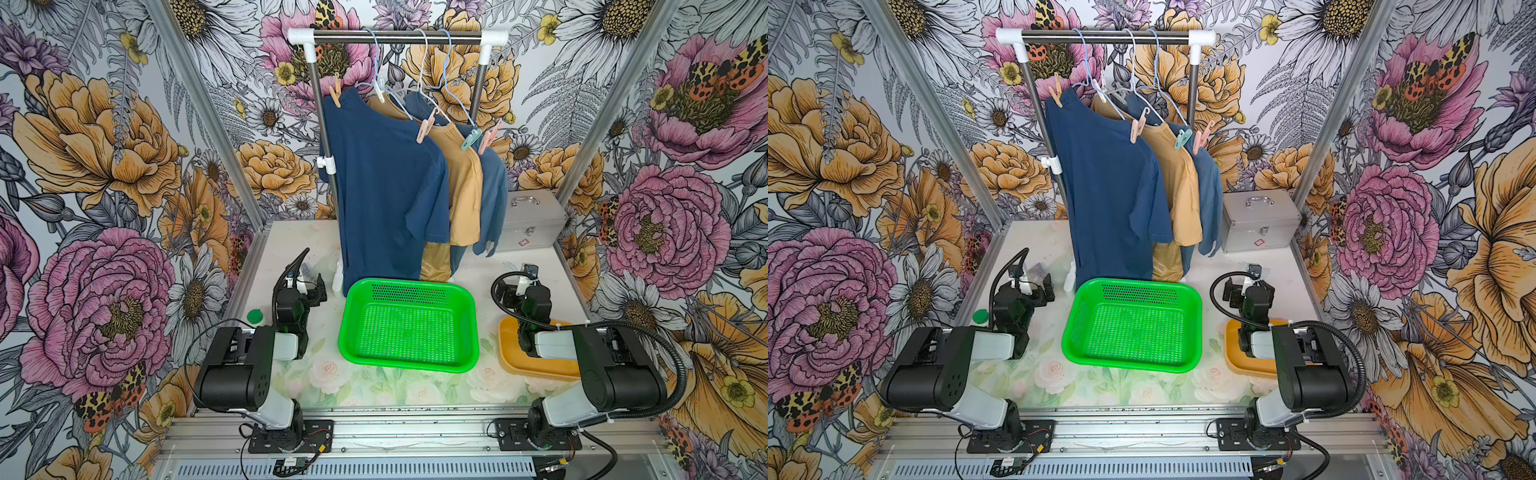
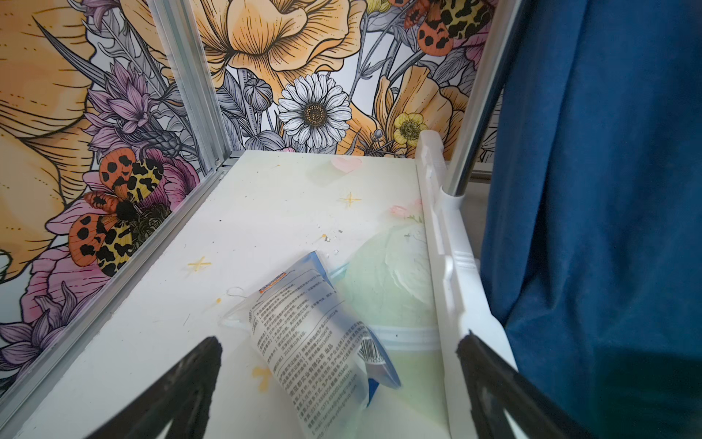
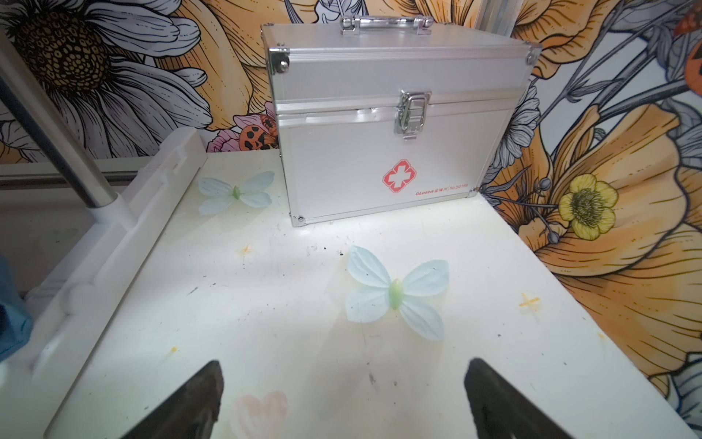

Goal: Remove the clothespins securing t-shirts to the hanger
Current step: Pick up the hanger from the clothes rail.

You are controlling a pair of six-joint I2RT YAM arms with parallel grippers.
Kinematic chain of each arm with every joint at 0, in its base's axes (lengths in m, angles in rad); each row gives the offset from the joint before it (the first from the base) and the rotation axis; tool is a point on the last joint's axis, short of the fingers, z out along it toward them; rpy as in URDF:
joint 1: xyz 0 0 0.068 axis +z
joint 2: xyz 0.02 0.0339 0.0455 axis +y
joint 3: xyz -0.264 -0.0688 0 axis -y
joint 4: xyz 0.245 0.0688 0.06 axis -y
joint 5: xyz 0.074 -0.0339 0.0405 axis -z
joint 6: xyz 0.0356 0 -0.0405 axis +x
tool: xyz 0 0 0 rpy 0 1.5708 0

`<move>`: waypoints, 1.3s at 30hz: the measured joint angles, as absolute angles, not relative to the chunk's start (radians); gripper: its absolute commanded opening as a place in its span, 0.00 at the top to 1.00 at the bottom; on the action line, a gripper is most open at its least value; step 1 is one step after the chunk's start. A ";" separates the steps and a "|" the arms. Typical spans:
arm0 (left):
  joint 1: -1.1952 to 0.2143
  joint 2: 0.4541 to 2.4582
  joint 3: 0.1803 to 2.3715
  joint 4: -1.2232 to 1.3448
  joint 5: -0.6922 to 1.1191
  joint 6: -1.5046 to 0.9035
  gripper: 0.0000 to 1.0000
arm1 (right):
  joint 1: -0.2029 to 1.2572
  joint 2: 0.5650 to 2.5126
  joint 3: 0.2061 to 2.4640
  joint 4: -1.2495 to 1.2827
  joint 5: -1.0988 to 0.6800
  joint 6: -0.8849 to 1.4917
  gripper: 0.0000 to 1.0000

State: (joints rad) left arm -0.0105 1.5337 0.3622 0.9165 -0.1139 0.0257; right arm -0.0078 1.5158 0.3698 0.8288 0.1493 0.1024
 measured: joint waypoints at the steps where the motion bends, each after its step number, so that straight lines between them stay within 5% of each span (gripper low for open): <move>1: -0.010 1.534 0.362 0.917 -0.114 0.026 0.01 | -0.008 1.516 0.370 0.829 0.149 0.103 0.00; 14: 0.004 1.530 0.366 0.908 -0.096 0.022 0.01 | -0.008 1.515 0.377 0.818 0.133 0.091 0.00; 22: -0.055 1.333 0.385 0.753 -0.143 0.040 0.01 | -0.008 1.409 0.437 0.671 0.149 0.089 0.00; 39: -0.271 1.092 0.813 0.104 -0.178 0.051 0.01 | -0.008 1.150 0.704 0.160 0.163 0.217 0.00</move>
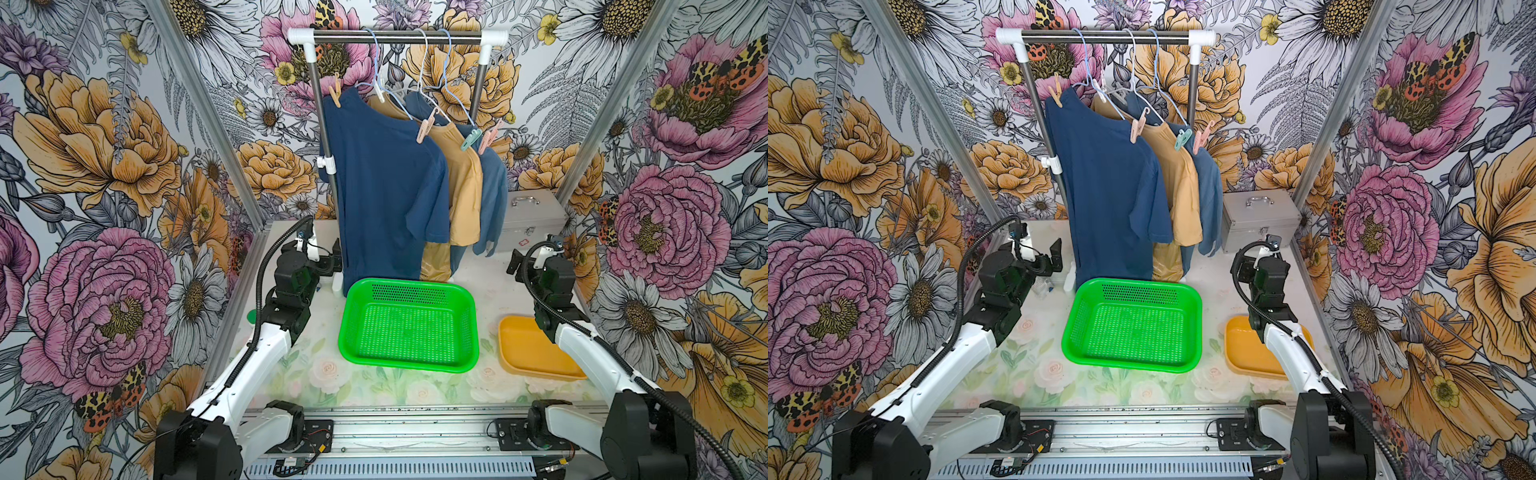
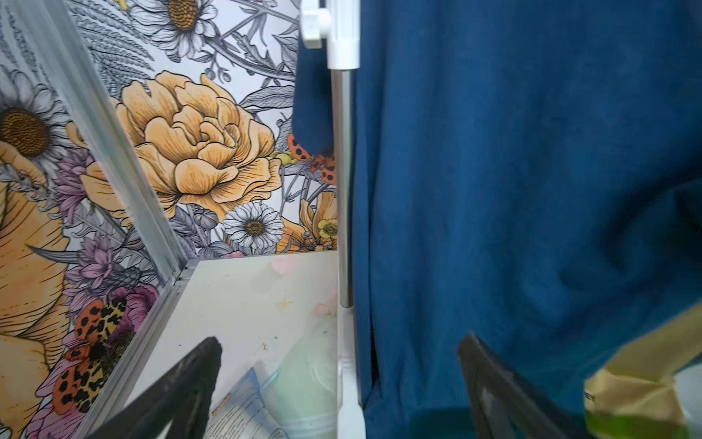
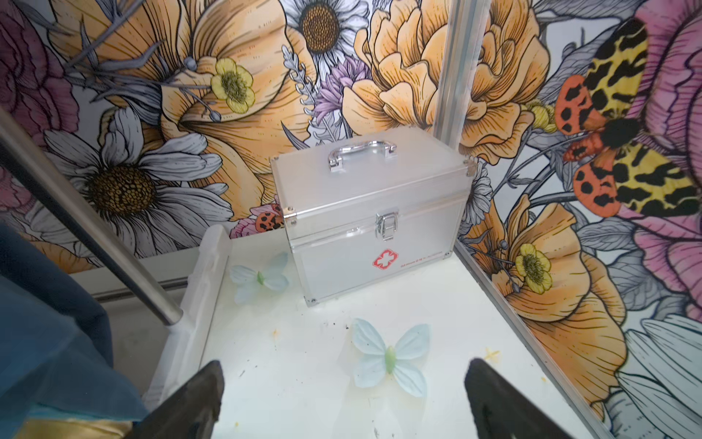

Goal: Remove the clothespins securing t-shirts to the hanger
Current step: Pick up the hanger from the clothes rail.

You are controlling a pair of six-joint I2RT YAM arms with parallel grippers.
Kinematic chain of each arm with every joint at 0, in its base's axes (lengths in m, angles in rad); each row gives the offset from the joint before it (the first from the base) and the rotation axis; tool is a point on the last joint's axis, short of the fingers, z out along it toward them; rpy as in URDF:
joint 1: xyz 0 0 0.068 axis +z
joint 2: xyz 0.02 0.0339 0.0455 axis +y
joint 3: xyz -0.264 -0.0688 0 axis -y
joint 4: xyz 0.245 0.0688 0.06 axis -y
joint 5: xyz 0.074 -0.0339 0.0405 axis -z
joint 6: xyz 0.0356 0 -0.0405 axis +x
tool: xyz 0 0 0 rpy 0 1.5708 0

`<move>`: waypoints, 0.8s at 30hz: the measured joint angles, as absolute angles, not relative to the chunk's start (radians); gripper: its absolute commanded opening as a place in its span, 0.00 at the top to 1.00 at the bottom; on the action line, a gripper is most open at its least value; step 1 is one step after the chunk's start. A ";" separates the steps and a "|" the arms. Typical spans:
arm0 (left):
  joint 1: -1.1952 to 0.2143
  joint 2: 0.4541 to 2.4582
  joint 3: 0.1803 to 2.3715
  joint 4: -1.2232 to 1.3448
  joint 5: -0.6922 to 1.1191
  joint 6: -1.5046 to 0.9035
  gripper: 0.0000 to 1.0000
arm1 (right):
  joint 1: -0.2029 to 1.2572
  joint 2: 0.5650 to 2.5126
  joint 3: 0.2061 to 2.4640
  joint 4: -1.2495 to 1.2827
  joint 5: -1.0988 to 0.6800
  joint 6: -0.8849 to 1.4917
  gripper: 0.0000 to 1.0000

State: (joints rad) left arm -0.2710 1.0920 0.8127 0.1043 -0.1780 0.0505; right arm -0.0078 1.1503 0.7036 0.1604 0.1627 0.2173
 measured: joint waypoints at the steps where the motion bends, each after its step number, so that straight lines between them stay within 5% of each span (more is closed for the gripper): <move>1: -0.292 1.093 0.825 0.085 -0.173 0.047 0.01 | -0.008 1.139 0.728 0.122 0.156 0.221 0.00; 12: -0.459 1.135 1.014 0.005 -0.054 -0.046 0.01 | -0.008 1.025 1.028 -0.120 -0.079 0.220 0.01; 24: -0.574 1.218 1.066 0.148 0.091 -0.160 0.01 | -0.008 1.228 1.483 -0.152 -0.363 0.261 0.13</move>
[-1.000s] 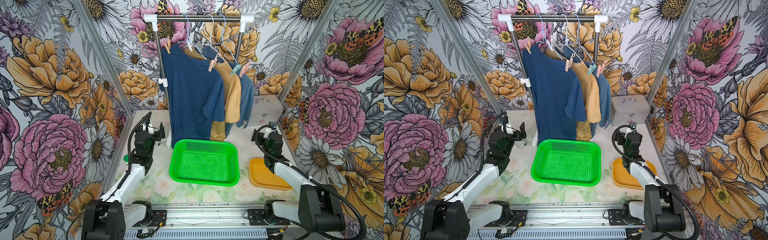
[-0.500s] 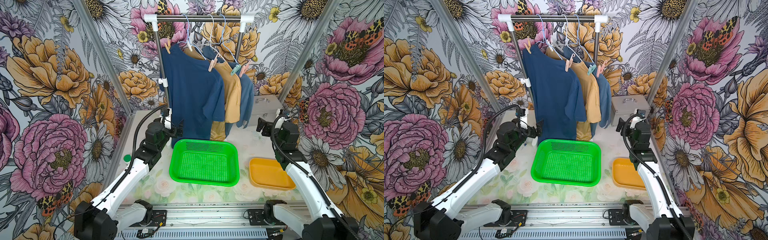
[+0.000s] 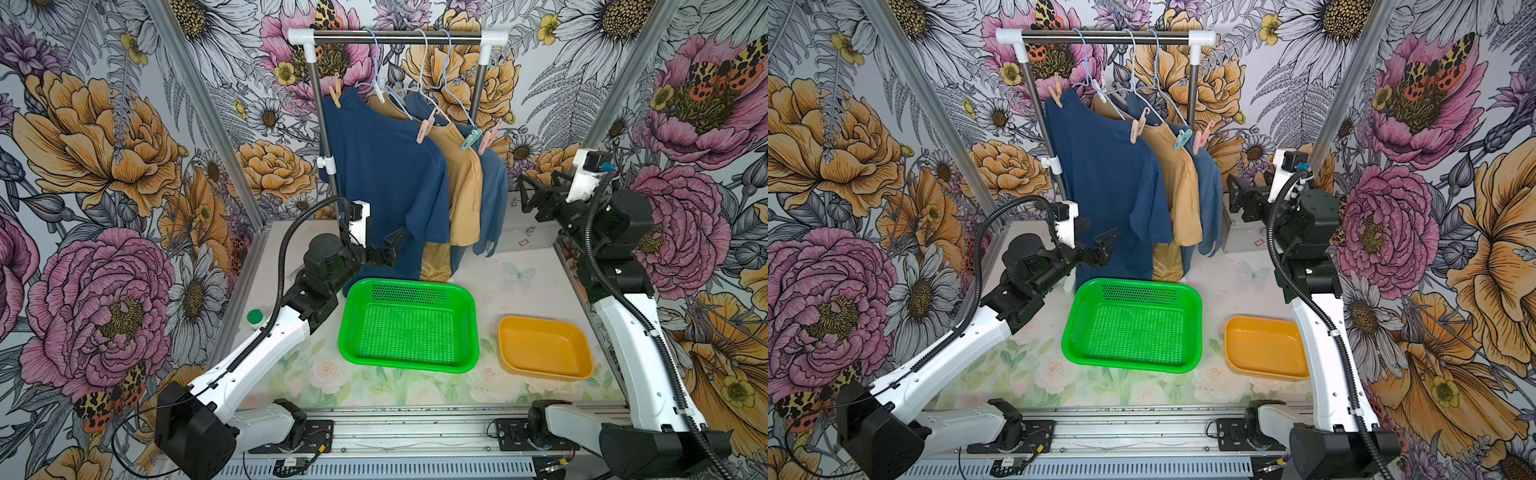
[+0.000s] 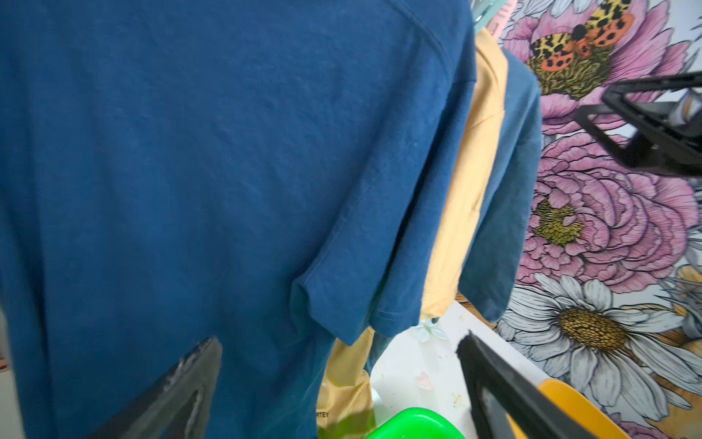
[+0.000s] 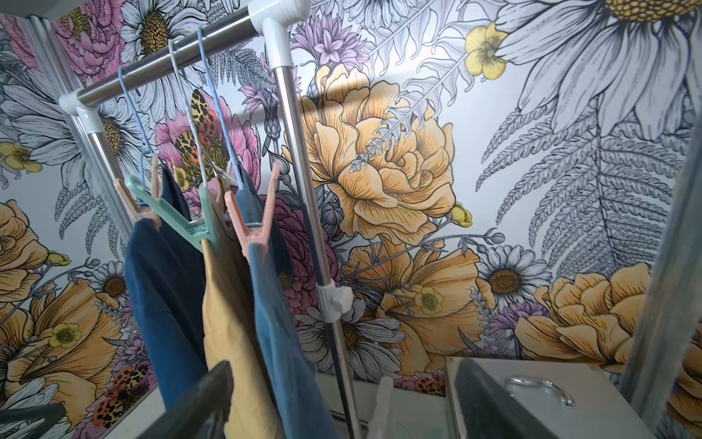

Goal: Remove the clothespins securing t-shirts to the hanger
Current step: Pick up the hanger from the clothes rail.

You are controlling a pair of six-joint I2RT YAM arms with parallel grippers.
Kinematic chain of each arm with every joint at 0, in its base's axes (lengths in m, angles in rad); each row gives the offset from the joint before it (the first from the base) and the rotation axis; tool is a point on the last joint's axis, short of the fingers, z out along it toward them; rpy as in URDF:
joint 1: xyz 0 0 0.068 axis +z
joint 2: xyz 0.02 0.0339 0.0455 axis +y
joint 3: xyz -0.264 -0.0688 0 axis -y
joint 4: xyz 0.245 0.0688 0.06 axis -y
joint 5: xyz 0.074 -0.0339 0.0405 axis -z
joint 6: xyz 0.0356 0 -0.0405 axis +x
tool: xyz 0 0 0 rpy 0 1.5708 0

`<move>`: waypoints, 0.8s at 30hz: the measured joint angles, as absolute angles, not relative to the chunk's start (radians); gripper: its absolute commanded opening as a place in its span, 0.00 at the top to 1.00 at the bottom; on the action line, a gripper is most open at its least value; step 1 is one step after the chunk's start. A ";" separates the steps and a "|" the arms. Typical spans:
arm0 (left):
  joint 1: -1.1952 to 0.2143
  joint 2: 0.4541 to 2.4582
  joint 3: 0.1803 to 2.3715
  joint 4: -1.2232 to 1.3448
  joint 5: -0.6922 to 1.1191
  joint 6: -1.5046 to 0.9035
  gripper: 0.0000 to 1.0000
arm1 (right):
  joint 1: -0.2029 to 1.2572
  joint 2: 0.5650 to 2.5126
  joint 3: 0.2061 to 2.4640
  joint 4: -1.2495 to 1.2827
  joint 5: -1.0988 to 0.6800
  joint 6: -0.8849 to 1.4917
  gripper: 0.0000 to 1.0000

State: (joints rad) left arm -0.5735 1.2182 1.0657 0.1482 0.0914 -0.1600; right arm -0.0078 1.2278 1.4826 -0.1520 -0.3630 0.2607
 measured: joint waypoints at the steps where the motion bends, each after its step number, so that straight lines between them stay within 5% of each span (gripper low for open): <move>1: -0.585 1.227 1.067 0.164 0.102 -0.170 0.01 | -0.008 1.259 1.514 -0.153 -0.383 0.270 0.15; 15: -0.675 1.298 1.194 0.225 0.152 -0.184 0.01 | 0.031 1.449 1.695 -0.184 -0.571 0.290 0.42; 21: -0.682 1.311 1.197 0.227 0.151 -0.184 0.01 | 0.060 1.469 1.720 -0.184 -0.588 0.276 0.68; 24: -0.688 1.324 1.198 0.227 0.152 -0.184 0.01 | 0.067 1.498 1.748 -0.184 -0.591 0.277 0.72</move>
State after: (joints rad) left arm -0.6876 1.3235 1.1976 0.2268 0.1516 -0.1841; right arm 0.0673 1.4979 1.7481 -0.1837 -0.5915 0.2768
